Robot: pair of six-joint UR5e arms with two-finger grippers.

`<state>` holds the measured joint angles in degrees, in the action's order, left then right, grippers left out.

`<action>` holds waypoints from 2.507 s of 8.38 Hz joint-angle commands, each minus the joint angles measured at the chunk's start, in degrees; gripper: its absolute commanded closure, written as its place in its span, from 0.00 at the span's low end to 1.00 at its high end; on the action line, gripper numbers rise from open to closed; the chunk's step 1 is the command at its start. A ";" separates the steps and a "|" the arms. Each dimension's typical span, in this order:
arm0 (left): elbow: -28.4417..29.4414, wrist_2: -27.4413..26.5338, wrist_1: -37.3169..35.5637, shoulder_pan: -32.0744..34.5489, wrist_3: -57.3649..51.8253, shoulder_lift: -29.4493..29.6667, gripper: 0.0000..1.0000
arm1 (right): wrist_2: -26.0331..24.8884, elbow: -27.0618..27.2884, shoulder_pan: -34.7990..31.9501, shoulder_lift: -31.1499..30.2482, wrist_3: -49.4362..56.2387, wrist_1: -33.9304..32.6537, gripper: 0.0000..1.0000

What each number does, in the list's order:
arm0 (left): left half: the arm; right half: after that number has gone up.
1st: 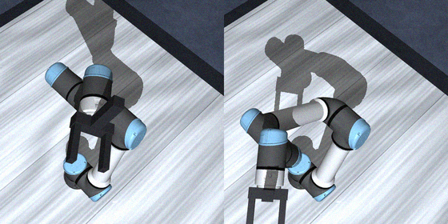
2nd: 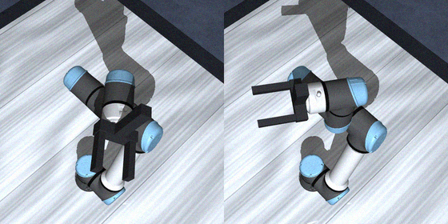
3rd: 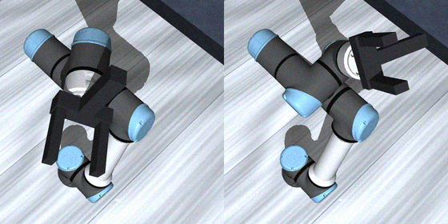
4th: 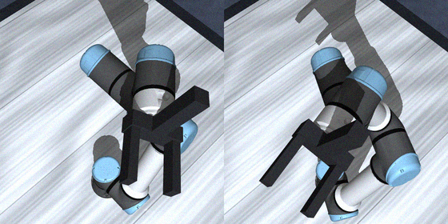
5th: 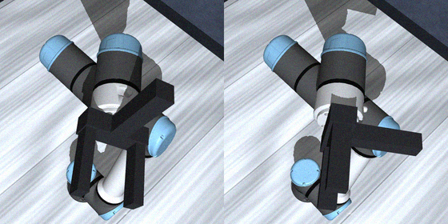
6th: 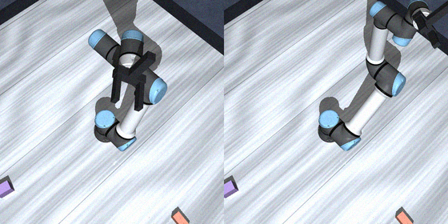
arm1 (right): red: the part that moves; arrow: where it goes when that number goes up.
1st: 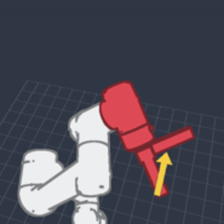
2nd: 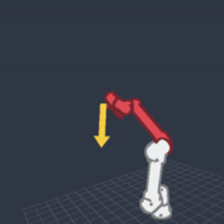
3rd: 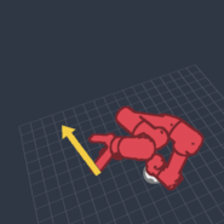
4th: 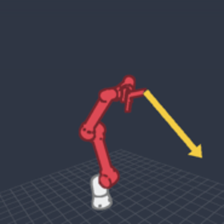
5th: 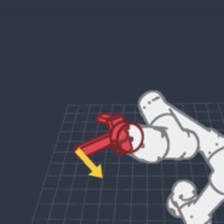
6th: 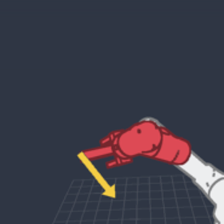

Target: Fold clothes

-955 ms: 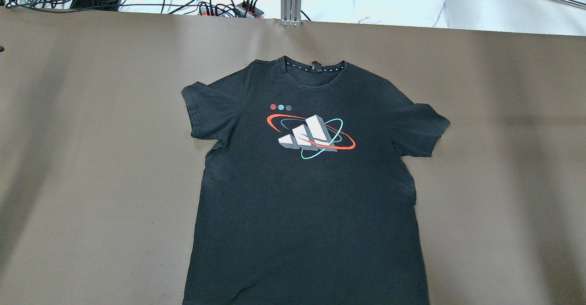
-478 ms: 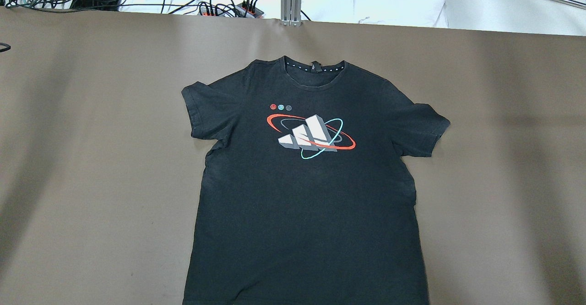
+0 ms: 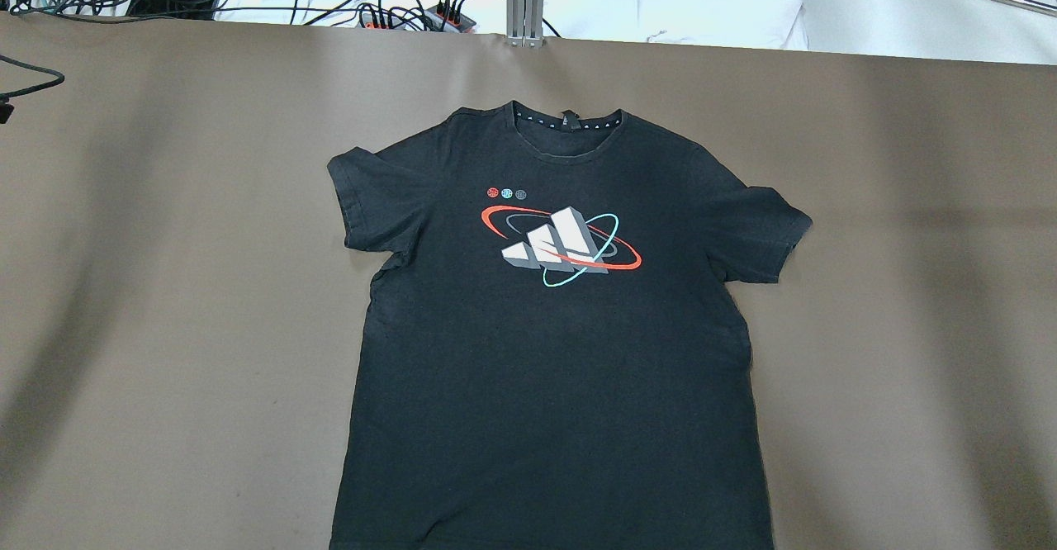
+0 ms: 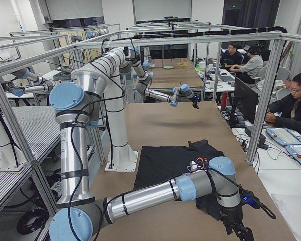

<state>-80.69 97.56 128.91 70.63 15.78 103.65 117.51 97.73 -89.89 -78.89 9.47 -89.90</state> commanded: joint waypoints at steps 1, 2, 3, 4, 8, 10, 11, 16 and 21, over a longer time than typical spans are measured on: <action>0.01 1.32 0.03 -5.75 8.19 5.92 0.00 | 0.17 -5.26 2.42 3.64 -7.50 3.94 0.06; 0.09 1.76 -0.32 -6.90 11.00 8.73 0.00 | 0.44 -5.97 3.31 4.61 -11.36 4.12 0.06; 1.57 4.54 -0.32 -7.43 13.99 11.98 0.00 | 0.53 -6.15 4.80 4.62 -16.01 6.38 0.06; 3.59 6.92 -0.15 -7.70 17.24 14.97 0.00 | 0.70 -7.46 6.29 4.62 -21.02 9.97 0.06; 8.78 8.79 0.81 -10.86 27.90 24.31 0.00 | 7.20 -19.74 11.13 7.59 -39.06 29.39 0.06; 11.07 8.70 3.62 -11.74 29.57 25.28 0.00 | 7.12 -21.27 16.65 8.40 -48.09 34.68 0.06; 13.34 8.18 6.33 -12.88 30.10 25.81 0.00 | 6.77 -21.88 18.42 8.40 -51.10 37.93 0.06; 16.00 7.91 9.78 -14.03 32.04 26.60 0.00 | -0.60 -23.20 27.21 8.40 -57.89 43.41 0.06; 16.18 7.91 9.78 -14.12 32.04 26.60 0.00 | -4.04 -23.55 31.09 8.40 -60.09 43.67 0.06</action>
<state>-64.55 105.47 138.69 56.54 47.81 130.17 114.99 74.32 -60.09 -70.49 -49.44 -46.48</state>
